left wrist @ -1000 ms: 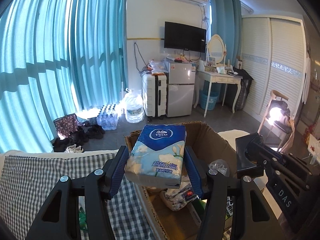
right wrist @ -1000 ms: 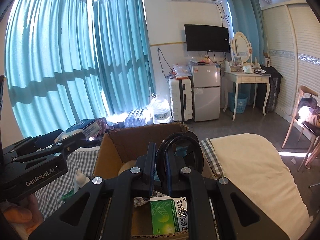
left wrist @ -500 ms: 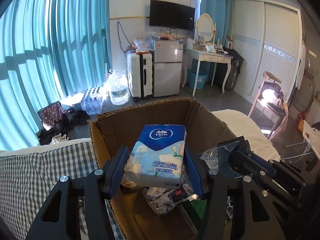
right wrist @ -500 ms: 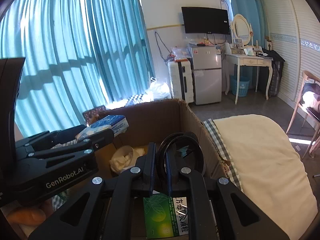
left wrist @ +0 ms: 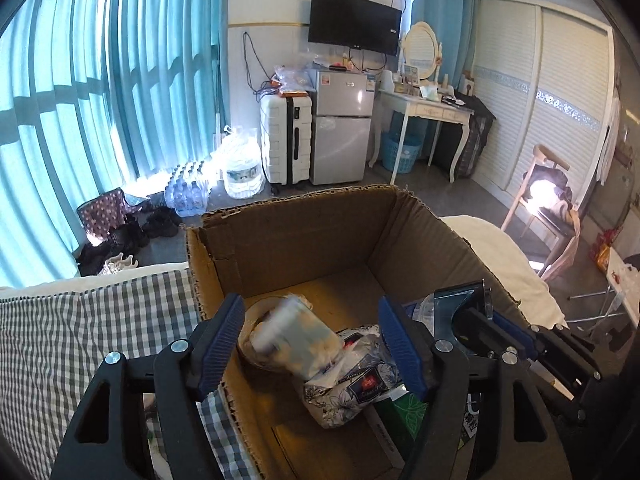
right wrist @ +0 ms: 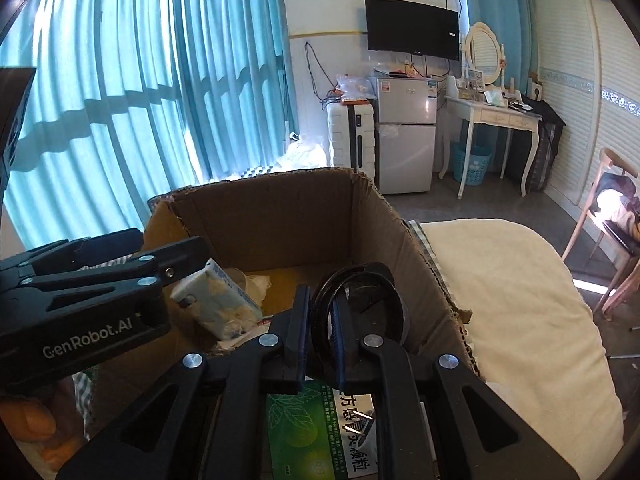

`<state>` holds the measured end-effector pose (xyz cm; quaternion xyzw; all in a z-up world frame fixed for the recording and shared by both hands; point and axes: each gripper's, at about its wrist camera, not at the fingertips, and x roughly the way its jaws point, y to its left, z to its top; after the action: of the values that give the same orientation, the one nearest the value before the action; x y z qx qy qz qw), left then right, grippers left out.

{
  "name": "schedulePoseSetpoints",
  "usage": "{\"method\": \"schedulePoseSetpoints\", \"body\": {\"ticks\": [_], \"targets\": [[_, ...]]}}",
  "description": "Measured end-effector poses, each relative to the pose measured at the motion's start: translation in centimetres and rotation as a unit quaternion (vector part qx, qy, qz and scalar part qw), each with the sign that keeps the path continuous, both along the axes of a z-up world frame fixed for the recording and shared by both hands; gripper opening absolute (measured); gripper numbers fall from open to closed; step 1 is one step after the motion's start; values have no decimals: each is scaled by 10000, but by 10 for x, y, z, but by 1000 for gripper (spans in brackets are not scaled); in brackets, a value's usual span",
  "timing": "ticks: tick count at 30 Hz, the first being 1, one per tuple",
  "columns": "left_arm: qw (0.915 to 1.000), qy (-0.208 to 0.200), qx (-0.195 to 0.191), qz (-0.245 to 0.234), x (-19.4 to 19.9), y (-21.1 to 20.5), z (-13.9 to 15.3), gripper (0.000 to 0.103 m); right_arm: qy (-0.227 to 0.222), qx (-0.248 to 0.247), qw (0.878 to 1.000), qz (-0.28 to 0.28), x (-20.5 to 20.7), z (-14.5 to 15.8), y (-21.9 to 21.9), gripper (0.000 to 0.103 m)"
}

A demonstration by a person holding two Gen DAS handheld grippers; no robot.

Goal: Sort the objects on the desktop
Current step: 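Open left tool to drop tissue pack in box while right tool releases black item, then withdraw both tools from the box back toward the bed items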

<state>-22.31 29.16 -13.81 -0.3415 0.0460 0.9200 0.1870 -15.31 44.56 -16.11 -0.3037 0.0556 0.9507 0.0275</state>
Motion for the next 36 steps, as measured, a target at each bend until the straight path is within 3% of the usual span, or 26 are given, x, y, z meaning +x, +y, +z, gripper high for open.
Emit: {"method": "schedulePoseSetpoints", "body": {"ticks": [4,14,22,26,28,31,36], "targets": [[10000,64,28,67,5,-11,11,72,162,26,9999,-42,6,8,-1,32],[9991,316,-2,288,24,-37,44,73,587,-28,9983,18,21,38,-13,35],[9974,556,31,452,46,-68,70,79,795,91,9967,163,35,66,-35,52],[9953,723,-23,643,59,-86,85,88,892,75,9956,275,41,79,-47,69],[9941,791,-58,743,66,-95,90,88,901,158,9953,313,42,81,-54,70],[9912,879,-47,987,74,-117,96,98,803,261,9958,344,41,83,-67,72],[9869,987,-11,1273,85,-149,106,103,913,317,9942,462,52,91,-75,89]]}}
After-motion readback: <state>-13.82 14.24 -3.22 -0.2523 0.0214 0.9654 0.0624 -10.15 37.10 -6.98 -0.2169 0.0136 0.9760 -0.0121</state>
